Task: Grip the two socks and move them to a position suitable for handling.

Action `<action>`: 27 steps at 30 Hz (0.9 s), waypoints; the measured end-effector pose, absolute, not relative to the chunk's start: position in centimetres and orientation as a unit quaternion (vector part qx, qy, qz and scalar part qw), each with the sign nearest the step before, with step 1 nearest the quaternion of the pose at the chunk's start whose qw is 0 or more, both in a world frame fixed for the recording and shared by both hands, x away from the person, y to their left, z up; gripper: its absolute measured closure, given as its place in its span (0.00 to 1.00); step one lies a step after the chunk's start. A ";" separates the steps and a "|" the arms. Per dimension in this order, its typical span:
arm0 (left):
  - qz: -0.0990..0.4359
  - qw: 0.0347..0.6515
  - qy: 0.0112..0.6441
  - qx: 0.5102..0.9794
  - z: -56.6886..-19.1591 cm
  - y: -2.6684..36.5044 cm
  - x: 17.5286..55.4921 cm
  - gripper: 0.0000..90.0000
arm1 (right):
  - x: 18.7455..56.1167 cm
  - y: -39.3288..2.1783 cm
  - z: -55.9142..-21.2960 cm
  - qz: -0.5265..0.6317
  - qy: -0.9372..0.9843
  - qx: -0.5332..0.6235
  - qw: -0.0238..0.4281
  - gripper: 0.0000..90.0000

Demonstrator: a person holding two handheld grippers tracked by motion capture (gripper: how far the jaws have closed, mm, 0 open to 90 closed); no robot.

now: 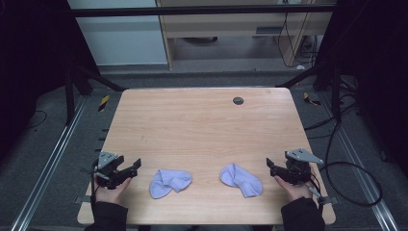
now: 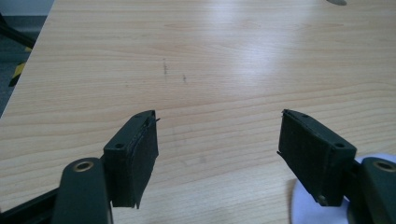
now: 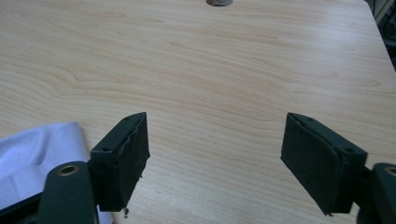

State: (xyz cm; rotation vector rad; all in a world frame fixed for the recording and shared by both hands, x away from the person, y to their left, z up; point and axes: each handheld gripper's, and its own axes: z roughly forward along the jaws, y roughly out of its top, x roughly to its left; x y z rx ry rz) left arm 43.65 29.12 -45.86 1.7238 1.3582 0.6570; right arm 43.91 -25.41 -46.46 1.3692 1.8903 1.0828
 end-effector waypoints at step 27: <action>0.240 0.452 0.463 0.724 -44.5 21.2 42.7 0.41 | 41.3 -20.4 -45.0 0.413 0.772 0.427 0.228 0.43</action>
